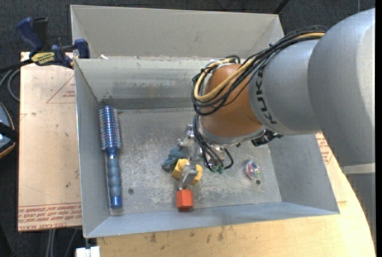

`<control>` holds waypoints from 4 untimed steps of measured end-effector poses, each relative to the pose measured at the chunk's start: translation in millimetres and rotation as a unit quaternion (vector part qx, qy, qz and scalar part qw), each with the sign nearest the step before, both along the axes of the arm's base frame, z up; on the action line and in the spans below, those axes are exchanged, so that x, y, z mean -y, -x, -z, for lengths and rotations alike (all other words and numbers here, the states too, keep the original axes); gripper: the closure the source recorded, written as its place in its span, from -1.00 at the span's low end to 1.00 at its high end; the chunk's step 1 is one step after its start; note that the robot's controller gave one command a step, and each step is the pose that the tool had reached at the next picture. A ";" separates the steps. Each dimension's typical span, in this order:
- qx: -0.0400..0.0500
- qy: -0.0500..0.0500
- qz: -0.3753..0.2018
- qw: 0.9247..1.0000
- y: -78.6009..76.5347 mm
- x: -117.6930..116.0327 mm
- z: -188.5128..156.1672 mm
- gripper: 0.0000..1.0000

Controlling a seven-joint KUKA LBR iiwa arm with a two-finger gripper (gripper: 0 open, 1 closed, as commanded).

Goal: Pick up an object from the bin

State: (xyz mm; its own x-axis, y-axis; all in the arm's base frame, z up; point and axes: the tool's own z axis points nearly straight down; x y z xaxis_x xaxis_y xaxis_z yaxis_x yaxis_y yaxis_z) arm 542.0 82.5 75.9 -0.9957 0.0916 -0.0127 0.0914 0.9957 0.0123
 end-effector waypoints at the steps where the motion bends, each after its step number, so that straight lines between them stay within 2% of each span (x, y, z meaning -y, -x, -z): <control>1: 0.001 0.002 0.002 1.000 -1.5 2.7 -2.1 1.00; 2: -0.003 0.004 0.001 1.000 -3.8 1.8 -63.9 1.00; 4: -0.005 0.005 0.001 1.000 -5.8 0.3 -104.7 1.00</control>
Offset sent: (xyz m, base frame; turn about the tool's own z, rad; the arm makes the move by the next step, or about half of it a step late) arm 0.0000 0.0000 0.0000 0.0000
